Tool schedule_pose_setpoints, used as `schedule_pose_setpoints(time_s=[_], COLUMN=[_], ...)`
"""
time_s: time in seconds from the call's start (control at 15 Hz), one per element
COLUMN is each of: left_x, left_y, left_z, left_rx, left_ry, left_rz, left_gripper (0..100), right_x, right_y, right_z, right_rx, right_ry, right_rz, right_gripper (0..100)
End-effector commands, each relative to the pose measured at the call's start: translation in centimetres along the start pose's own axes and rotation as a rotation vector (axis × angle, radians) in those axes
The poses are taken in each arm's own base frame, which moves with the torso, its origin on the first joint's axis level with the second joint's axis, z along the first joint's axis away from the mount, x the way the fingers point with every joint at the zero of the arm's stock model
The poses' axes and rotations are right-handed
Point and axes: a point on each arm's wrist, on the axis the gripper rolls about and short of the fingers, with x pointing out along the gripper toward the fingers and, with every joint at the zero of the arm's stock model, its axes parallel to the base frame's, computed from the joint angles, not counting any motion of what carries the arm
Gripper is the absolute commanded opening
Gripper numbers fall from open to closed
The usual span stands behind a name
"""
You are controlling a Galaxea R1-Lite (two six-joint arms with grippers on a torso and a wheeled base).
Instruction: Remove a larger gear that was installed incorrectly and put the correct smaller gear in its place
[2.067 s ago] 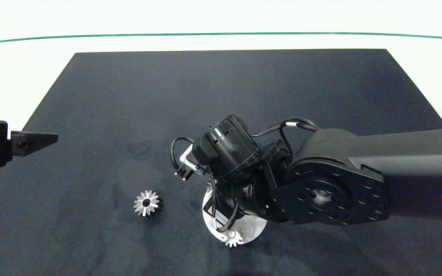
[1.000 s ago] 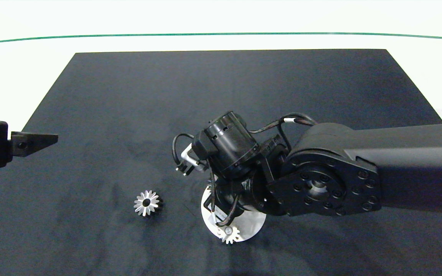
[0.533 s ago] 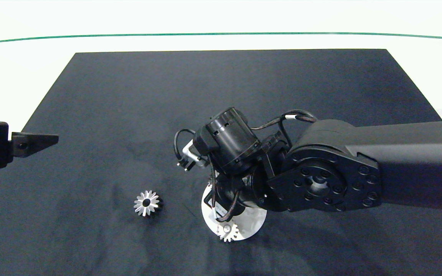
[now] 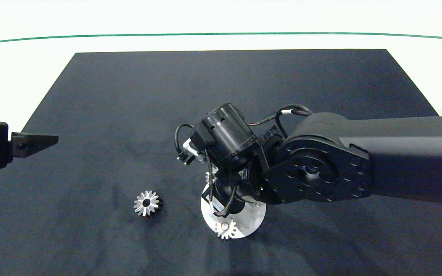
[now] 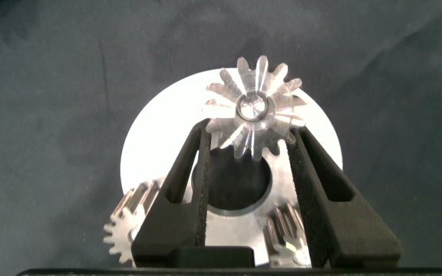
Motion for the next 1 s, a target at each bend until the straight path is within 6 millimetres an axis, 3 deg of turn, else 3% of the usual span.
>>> schedule_pose_setpoints(time_s=[0.07, 0.27, 0.33, 0.73, 0.87, 1.0], left_x=[0.0, 0.0, 0.0, 0.0, -0.1, -0.1], left_y=[0.0, 0.0, 0.0, 0.0, 0.1, 0.0], left_z=[0.0, 0.0, 0.0, 0.0, 0.1, 0.3], left_rx=[0.002, 0.002, 0.002, 0.000, -0.003, -0.004], left_ry=[0.002, 0.002, 0.002, 0.000, -0.004, -0.015], left_rz=[0.002, 0.002, 0.002, 0.002, 0.005, 0.001], left_gripper=[100, 100, 100, 100, 100, 100], right_x=[0.5, 0.4, 0.4, 0.1, -1.4, -6.0], right_y=[0.1, 0.1, 0.1, 0.0, -0.8, -3.5], right_z=[-0.1, 0.0, 0.0, -0.2, -0.1, -2.1], right_rx=[-0.001, 0.005, 0.004, 0.020, 0.057, 0.134], right_ry=[0.013, 0.008, 0.008, 0.010, -0.014, -0.032], right_rz=[-0.001, 0.000, 0.001, 0.001, -0.006, -0.045], right_gripper=[19, 19, 100, 100, 100, 100])
